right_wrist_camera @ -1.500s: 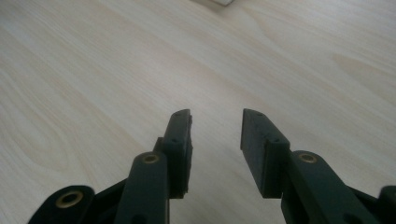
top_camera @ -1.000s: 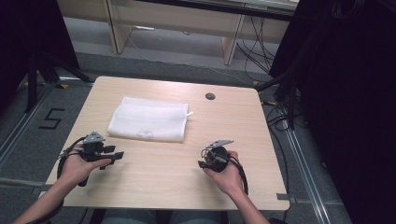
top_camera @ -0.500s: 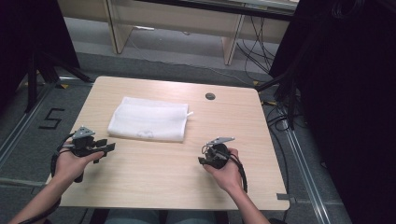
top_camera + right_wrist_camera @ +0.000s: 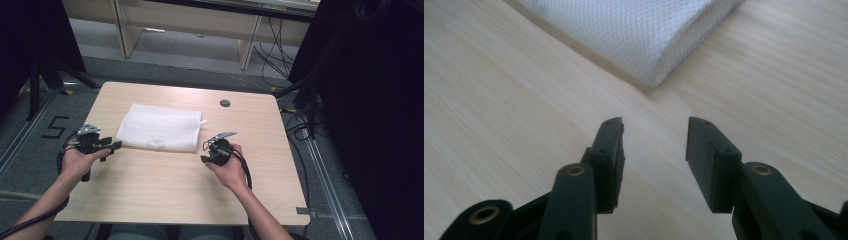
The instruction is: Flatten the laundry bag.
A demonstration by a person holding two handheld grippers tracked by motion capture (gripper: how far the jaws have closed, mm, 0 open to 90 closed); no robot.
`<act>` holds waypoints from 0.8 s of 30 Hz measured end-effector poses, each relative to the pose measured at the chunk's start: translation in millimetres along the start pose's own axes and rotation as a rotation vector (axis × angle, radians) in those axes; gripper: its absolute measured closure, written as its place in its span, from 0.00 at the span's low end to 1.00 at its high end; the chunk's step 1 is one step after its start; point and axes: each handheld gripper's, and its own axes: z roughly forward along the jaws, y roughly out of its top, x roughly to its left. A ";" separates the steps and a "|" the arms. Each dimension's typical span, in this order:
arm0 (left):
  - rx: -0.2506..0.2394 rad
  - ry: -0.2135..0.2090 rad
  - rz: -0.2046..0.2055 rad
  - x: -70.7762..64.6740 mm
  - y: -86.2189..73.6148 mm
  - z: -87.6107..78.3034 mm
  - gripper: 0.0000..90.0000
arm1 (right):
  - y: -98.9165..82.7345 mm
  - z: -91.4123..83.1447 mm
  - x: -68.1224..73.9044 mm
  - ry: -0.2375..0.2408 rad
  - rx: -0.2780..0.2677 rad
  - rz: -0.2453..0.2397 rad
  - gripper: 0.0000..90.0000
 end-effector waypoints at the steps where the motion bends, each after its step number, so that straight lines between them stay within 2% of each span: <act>1: 0.000 0.000 0.000 0.0 0.0 0.0 0.54 | 0.0 0.0 0.0 0.000 0.000 0.000 0.66; 4: 0.003 -0.003 -0.007 4.0 4.1 7.0 0.51 | 6.6 6.7 -1.2 0.003 0.000 0.018 0.64; 7: 0.017 -0.041 -0.011 5.1 9.0 17.6 0.48 | 15.6 17.4 -1.6 0.007 0.004 0.034 0.59; 8: 0.017 -0.041 -0.011 5.1 9.0 17.6 0.46 | 15.6 17.4 -1.6 0.007 0.004 0.034 0.59; 9: 0.027 -0.059 -0.020 4.7 10.7 24.1 0.45 | 19.0 25.2 -2.8 0.020 0.015 0.019 0.58; 10: 0.056 -0.060 0.010 6.5 11.6 24.8 0.43 | 20.9 26.2 -1.8 0.021 0.050 0.031 0.58; 11: 0.056 -0.060 0.010 6.5 11.6 24.8 0.42 | 20.9 26.2 -1.8 0.021 0.050 0.031 0.58; 12: 0.039 -0.059 -0.013 4.6 11.7 28.1 0.42 | 22.4 29.5 -2.5 0.022 0.048 0.019 0.57; 13: 0.061 -0.057 0.007 5.8 12.1 28.8 0.42 | 23.8 32.2 -1.7 0.017 0.049 0.023 0.57; 19: 0.070 -0.045 0.019 8.2 12.7 35.9 0.39 | 35.8 45.2 0.6 0.008 0.051 0.025 0.57; 20: 0.065 -0.048 0.008 8.6 12.7 36.8 0.40 | 37.2 45.9 2.1 0.009 0.054 0.033 0.57; 21: 0.059 -0.044 0.002 9.0 12.7 37.2 0.40 | 38.5 47.9 0.8 0.007 0.042 0.008 0.58; 22: 0.060 -0.044 -0.002 9.5 12.7 37.6 0.39 | 39.6 48.9 2.4 0.007 0.049 0.018 0.59; 23: 0.043 -0.047 -0.024 8.2 12.4 39.3 0.39 | 40.7 50.0 2.6 0.012 0.050 0.010 0.60; 24: 0.043 -0.047 -0.024 8.2 12.4 39.3 0.40 | 40.7 50.0 2.6 0.012 0.050 0.010 0.60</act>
